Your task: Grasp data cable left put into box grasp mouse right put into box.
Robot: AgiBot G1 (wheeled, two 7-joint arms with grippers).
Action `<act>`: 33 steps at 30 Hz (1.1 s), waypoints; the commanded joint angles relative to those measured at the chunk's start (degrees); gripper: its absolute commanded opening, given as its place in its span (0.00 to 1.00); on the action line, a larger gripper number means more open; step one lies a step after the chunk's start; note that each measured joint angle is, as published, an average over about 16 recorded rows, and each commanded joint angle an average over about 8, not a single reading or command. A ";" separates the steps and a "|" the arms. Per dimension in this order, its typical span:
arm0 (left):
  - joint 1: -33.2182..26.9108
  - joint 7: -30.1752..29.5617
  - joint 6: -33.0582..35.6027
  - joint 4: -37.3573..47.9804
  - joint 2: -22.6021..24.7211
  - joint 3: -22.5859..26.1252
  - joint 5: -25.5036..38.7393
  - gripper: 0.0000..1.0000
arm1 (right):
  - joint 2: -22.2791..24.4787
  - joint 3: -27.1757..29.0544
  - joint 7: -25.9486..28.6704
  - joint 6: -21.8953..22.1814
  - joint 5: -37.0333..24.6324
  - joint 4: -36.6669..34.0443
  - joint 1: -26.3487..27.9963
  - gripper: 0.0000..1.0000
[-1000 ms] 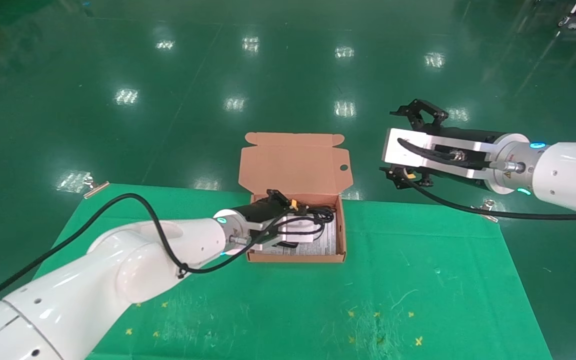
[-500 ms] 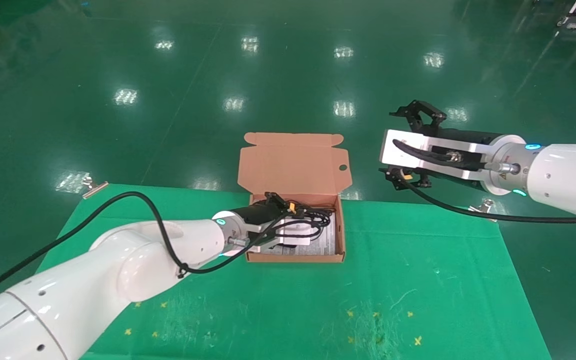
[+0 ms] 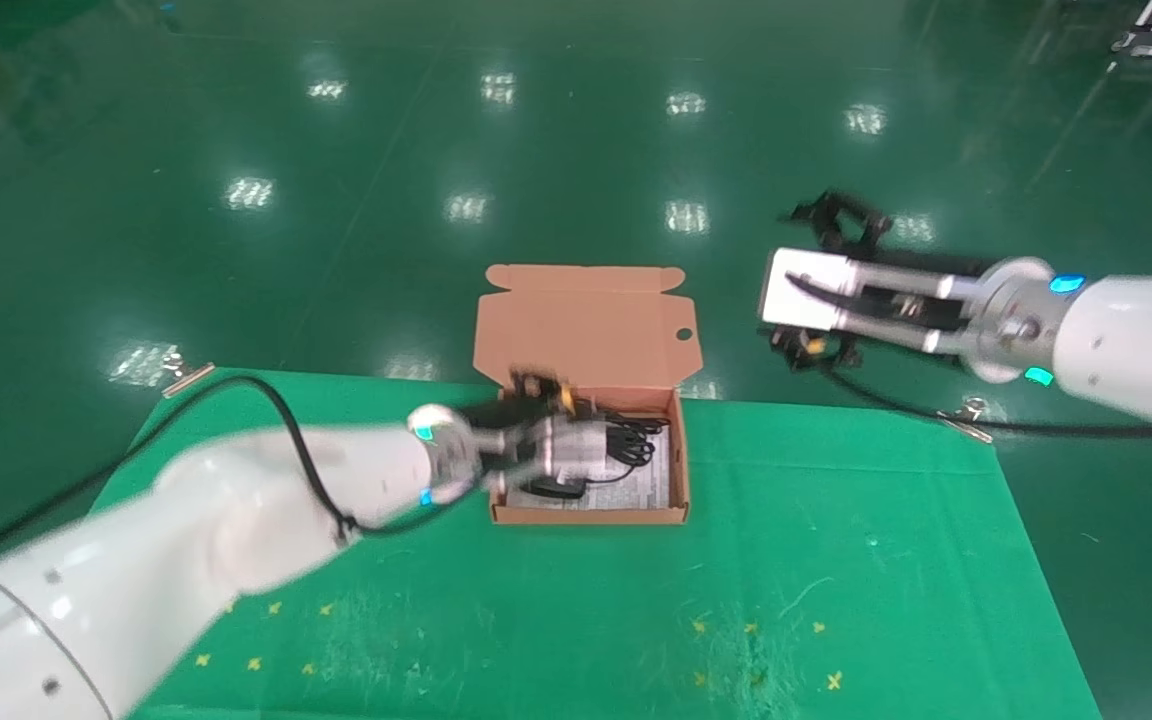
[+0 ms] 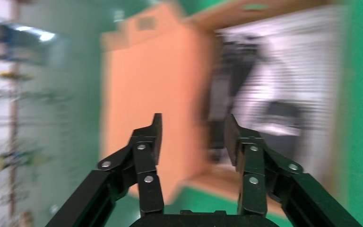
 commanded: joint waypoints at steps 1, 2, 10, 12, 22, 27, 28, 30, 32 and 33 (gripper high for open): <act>-1.06 -0.69 -0.61 -0.43 -0.57 -0.63 -0.18 1.00 | 0.01 0.24 -0.44 0.46 -0.19 -0.15 0.61 1.00; -1.74 -1.03 -0.98 -0.26 -0.63 -0.92 -0.10 1.00 | 0.06 0.31 -0.86 0.57 -0.36 -0.19 0.99 1.00; -4.38 -2.09 -1.33 0.09 -1.62 -3.04 -0.88 1.00 | 0.41 0.47 -2.70 -0.35 -0.34 -0.13 2.58 1.00; -4.01 -2.03 -0.09 -0.40 -2.49 -4.11 -2.43 1.00 | 0.68 0.95 -2.88 -1.19 0.92 -0.13 2.20 1.00; 0.69 -1.30 10.51 -5.01 -9.02 -11.60 -14.62 1.00 | 2.70 5.62 -3.49 -7.89 13.14 -0.44 -2.66 1.00; 3.12 -0.93 16.00 -7.40 -12.40 -15.48 -20.93 1.00 | 3.76 8.07 -3.82 -11.40 19.53 -0.62 -5.20 1.00; 3.60 -0.85 17.07 -7.87 -13.06 -16.24 -22.16 1.00 | 3.97 8.55 -3.88 -12.08 20.78 -0.65 -5.70 1.00; 4.59 -0.70 19.30 -8.84 -14.43 -17.81 -24.72 1.00 | 4.40 9.54 -4.01 -13.50 23.37 -0.72 -6.73 1.00; 5.58 -0.55 21.53 -9.81 -15.81 -19.39 -27.28 1.00 | 4.83 10.54 -4.15 -14.93 25.97 -0.79 -7.76 1.00; 6.07 -0.47 22.64 -10.29 -16.49 -20.18 -28.56 1.00 | 5.04 11.03 -4.21 -15.64 27.27 -0.82 -8.28 1.00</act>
